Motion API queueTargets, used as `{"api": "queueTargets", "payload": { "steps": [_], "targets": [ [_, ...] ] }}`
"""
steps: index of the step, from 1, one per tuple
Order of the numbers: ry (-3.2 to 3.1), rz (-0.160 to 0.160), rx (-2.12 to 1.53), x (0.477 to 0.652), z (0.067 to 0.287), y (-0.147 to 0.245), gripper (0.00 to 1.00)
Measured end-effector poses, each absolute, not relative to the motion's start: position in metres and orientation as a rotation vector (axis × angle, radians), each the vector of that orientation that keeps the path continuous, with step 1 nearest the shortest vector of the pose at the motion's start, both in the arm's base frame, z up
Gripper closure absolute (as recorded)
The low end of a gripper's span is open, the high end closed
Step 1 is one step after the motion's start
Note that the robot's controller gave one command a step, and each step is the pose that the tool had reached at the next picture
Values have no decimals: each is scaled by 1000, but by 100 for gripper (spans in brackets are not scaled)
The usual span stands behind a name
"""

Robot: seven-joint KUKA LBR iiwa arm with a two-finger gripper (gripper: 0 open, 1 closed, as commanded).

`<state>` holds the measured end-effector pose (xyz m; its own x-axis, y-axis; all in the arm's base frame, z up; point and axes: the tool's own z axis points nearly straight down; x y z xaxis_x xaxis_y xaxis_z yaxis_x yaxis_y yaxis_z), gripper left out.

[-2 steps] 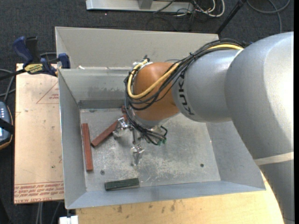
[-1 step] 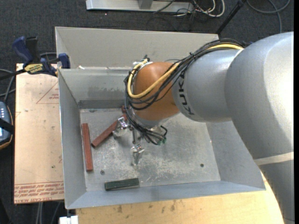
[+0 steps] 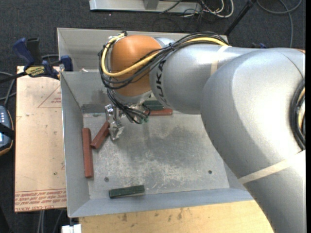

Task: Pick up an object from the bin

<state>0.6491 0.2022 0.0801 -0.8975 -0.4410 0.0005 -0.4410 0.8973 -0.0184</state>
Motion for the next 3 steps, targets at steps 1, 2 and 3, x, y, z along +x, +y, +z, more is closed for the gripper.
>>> {"api": "queueTargets", "payload": {
  "steps": [1,2,3],
  "targets": [
    [3057,-28,-710,649,80,202,100],
    [3051,1,-760,637,127,205,100],
    [3090,3,-565,636,128,231,0]
  ]
}}
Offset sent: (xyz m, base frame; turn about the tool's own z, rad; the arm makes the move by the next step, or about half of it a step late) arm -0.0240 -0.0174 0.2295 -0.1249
